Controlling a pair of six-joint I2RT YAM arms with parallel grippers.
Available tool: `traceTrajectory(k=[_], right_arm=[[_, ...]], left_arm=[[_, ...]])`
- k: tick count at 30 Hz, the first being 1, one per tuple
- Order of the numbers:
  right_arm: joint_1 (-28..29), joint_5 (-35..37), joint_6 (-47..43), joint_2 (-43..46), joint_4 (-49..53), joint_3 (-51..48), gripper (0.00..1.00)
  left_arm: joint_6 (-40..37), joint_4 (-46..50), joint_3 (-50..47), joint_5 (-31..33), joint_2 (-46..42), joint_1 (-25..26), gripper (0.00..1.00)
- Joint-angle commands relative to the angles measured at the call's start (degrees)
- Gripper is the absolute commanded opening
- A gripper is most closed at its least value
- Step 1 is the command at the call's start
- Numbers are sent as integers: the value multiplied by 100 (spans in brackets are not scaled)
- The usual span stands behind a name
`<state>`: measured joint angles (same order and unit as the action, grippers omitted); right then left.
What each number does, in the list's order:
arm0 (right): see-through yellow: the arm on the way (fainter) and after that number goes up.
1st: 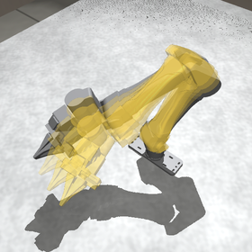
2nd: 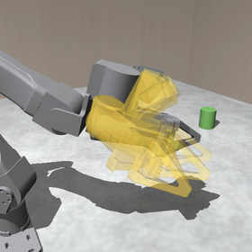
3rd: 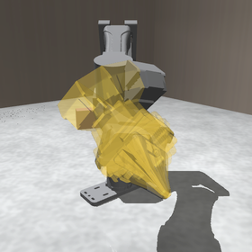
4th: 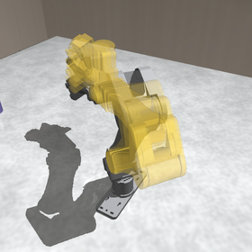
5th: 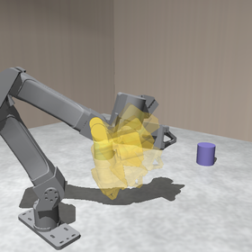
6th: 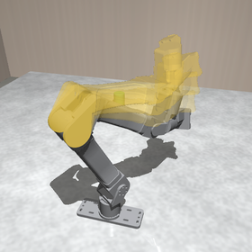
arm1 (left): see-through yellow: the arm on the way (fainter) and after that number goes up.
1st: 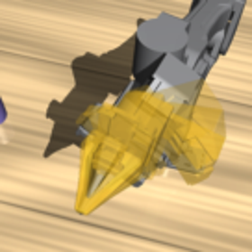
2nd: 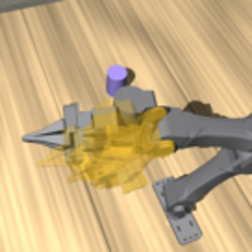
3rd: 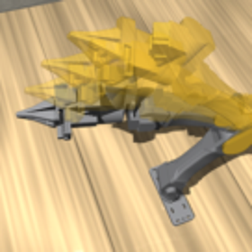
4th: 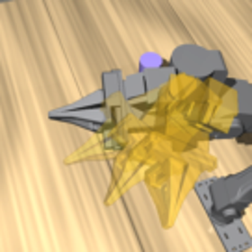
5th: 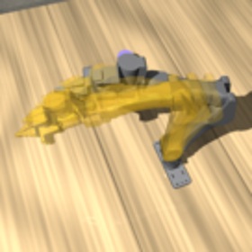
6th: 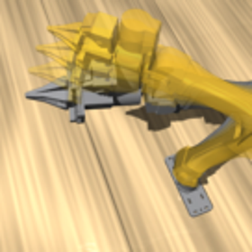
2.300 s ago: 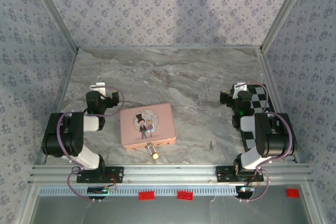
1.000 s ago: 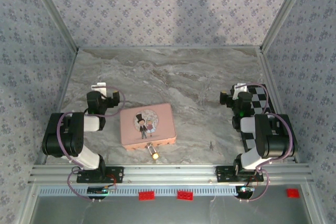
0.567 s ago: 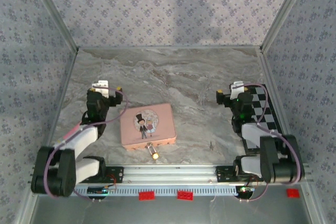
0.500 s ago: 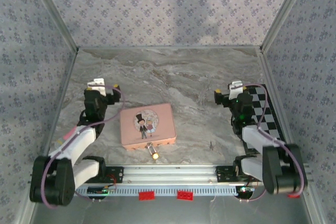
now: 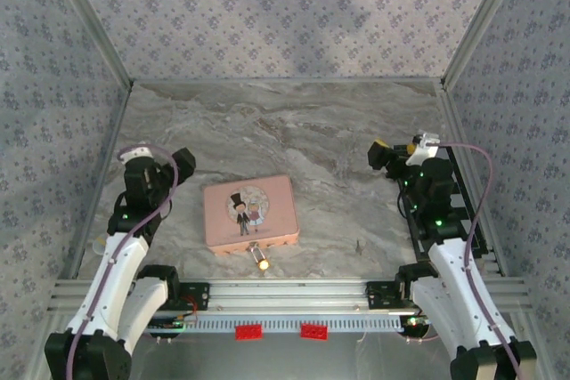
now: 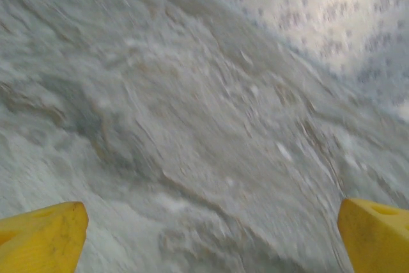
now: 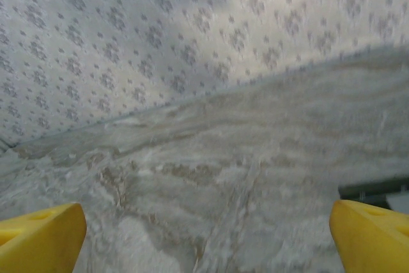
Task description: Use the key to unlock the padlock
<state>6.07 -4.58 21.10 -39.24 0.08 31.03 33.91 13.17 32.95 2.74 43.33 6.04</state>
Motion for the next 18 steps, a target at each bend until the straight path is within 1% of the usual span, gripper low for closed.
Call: traceTrajectory(k=[1, 4, 8, 12, 15, 18], right_arm=[[-107, -599, 516, -4, 1048, 168, 99], [48, -470, 413, 0, 1565, 370, 99], [582, 6, 321, -51, 2068, 627, 99], [1349, 523, 260, -273, 2467, 858, 99], [2063, 1015, 244, -542, 2783, 1024, 99], [2762, 1367, 308, -815, 2959, 1097, 99]], left_arm=[[-356, 876, 473, -589, 112, 515, 100], [-462, 965, 466, -389, 91, 1293, 100], [-464, 1099, 590, 21, 227, 2155, 100], [-439, 1377, 834, 295, 388, 2766, 100], [-193, 2056, 1238, 654, 634, 3175, 100], [32, 2946, 1580, 664, 883, 3334, 100]])
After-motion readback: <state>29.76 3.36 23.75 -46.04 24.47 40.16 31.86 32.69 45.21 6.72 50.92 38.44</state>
